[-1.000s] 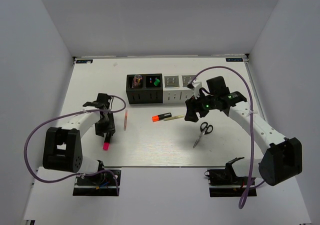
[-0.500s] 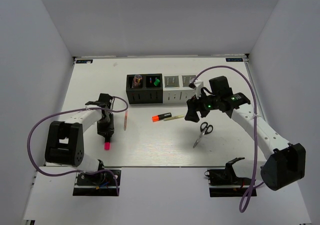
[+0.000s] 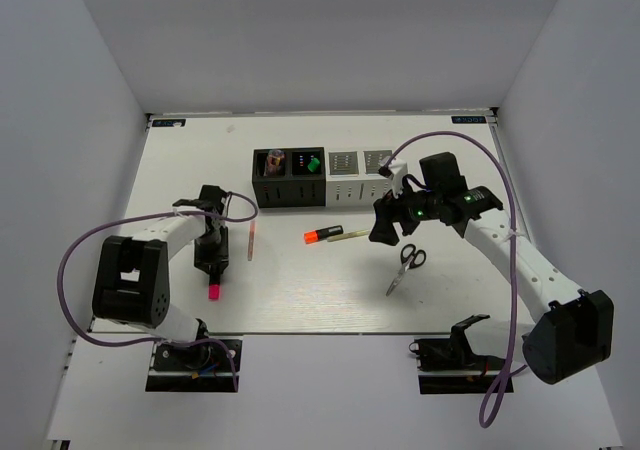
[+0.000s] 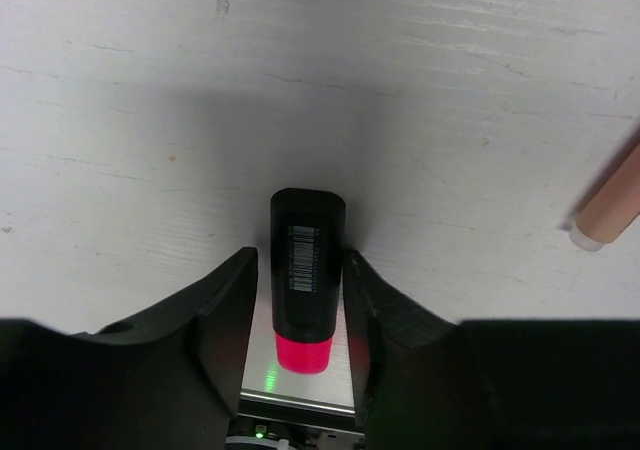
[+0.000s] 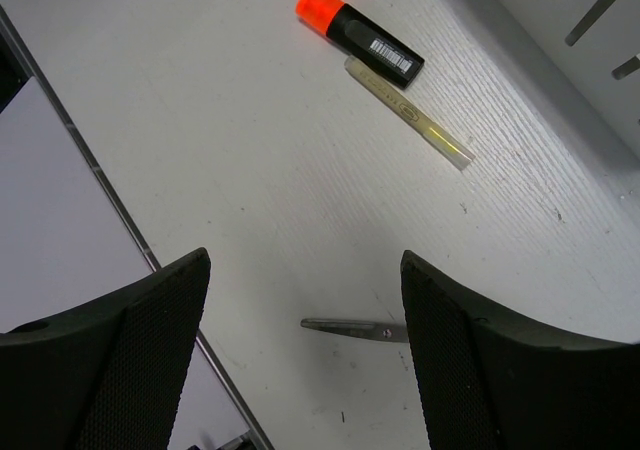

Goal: Sort the stationery into containers
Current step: Grab a piece of stationery with the left arm, then place the stationery into the container

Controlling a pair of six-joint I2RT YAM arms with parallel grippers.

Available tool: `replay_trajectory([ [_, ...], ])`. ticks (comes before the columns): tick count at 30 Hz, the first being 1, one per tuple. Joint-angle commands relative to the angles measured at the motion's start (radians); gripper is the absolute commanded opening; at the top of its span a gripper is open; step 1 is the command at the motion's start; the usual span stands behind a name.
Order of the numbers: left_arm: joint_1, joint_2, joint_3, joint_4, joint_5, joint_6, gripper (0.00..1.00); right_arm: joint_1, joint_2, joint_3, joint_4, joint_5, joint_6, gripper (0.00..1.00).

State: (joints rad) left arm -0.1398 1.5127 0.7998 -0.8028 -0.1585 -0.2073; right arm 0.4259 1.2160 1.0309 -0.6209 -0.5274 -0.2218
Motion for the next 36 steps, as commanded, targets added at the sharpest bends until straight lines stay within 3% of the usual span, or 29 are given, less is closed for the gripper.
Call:
replay_trajectory([
  [1,-0.006,0.053,-0.037,0.022,-0.039,-0.007,0.45,-0.001,-0.030,-0.008,0.010,-0.023,-0.017,0.79],
  [3,-0.006,0.056,-0.039,0.022,-0.036,-0.006,0.35,-0.003,-0.033,-0.005,0.012,-0.022,-0.019,0.79],
  [4,-0.004,0.057,-0.037,0.022,-0.027,-0.006,0.24,-0.001,-0.035,-0.008,0.012,-0.023,-0.017,0.79],
  [8,-0.006,0.044,-0.031,0.014,-0.004,-0.004,0.00,-0.004,-0.041,-0.008,0.010,-0.028,-0.021,0.79],
  [13,-0.006,-0.067,0.022,-0.010,0.091,-0.029,0.00,-0.001,-0.042,-0.017,0.012,-0.037,-0.028,0.79],
  [14,-0.007,-0.087,0.047,-0.016,0.106,-0.035,0.00,-0.001,-0.041,-0.015,0.012,-0.043,-0.033,0.82],
  [15,-0.017,-0.104,0.064,-0.030,0.120,-0.053,0.00,-0.003,-0.039,-0.017,0.006,-0.048,-0.039,0.90],
  [22,-0.165,-0.217,0.358,-0.039,0.208,-0.128,0.00,-0.001,-0.050,-0.040,0.000,-0.126,-0.106,0.90],
  [23,-0.181,-0.220,0.398,-0.027,0.218,-0.148,0.00,-0.004,-0.047,-0.042,-0.008,-0.147,-0.135,0.82],
  [24,-0.190,-0.220,0.427,0.014,0.218,-0.158,0.00,-0.003,-0.043,-0.040,-0.014,-0.158,-0.146,0.61],
  [25,-0.222,-0.220,0.444,0.066,0.226,-0.179,0.00,-0.004,-0.038,-0.037,-0.022,-0.173,-0.149,0.01],
  [32,-0.306,-0.110,0.487,0.514,0.212,-0.204,0.00,-0.004,0.000,-0.034,-0.039,-0.157,-0.180,0.00],
  [36,-0.340,0.035,0.585,0.631,0.200,-0.153,0.00,-0.004,0.008,-0.037,-0.039,-0.154,-0.191,0.00],
])
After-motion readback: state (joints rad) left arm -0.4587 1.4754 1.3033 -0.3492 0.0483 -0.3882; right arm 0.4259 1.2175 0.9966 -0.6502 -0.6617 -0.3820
